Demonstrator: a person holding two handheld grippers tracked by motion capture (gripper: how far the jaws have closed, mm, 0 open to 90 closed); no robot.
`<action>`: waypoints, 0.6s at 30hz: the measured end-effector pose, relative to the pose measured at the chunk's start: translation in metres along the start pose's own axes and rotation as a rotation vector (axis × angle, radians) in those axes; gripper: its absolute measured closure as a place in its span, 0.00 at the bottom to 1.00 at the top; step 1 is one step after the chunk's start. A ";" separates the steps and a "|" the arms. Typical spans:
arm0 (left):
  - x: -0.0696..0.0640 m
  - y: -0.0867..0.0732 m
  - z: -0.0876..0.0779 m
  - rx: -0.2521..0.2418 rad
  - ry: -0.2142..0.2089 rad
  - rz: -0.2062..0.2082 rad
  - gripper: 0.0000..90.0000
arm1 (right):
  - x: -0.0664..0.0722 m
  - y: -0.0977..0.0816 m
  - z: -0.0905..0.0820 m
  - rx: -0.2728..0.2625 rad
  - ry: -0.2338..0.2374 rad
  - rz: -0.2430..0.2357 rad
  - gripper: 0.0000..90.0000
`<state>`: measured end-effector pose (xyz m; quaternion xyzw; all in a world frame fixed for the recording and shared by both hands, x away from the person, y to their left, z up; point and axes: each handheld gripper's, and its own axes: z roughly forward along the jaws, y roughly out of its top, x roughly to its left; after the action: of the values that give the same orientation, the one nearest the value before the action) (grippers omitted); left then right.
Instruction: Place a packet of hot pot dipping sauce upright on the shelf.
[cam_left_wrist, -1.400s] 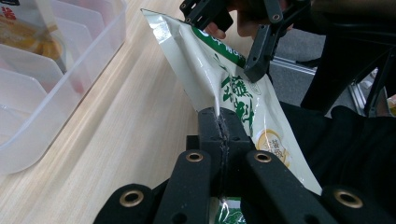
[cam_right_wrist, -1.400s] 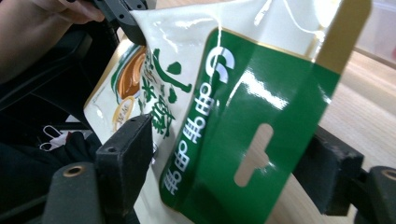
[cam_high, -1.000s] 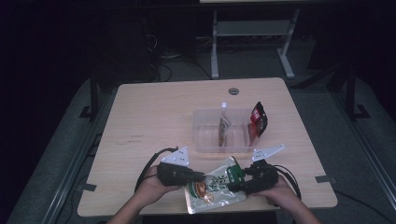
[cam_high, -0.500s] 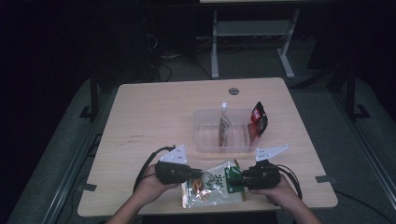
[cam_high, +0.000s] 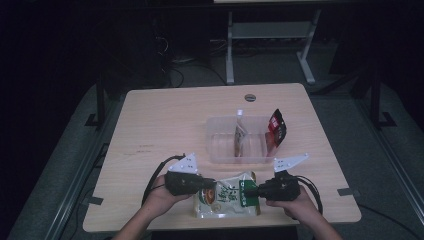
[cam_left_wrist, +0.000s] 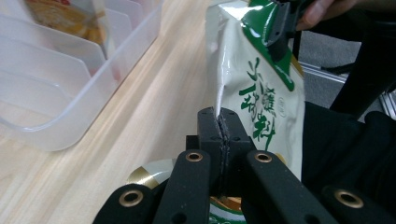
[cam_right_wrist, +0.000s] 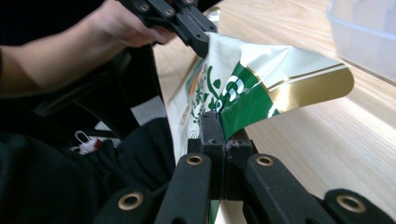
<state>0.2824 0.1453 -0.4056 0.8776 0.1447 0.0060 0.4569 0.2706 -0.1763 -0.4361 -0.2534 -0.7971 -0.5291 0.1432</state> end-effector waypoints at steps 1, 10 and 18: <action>0.001 0.000 0.000 -0.005 0.003 -0.003 0.99 | 0.000 0.000 0.000 -0.007 0.005 0.003 1.00; 0.005 -0.005 -0.001 0.013 0.039 -0.002 0.90 | 0.005 0.004 0.002 -0.025 0.020 -0.021 1.00; 0.012 -0.011 -0.019 -0.020 0.111 -0.064 0.83 | 0.010 0.007 -0.001 -0.049 0.036 -0.032 1.00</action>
<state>0.2889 0.1695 -0.4050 0.8663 0.1978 0.0414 0.4569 0.2662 -0.1725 -0.4257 -0.2345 -0.7850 -0.5553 0.1426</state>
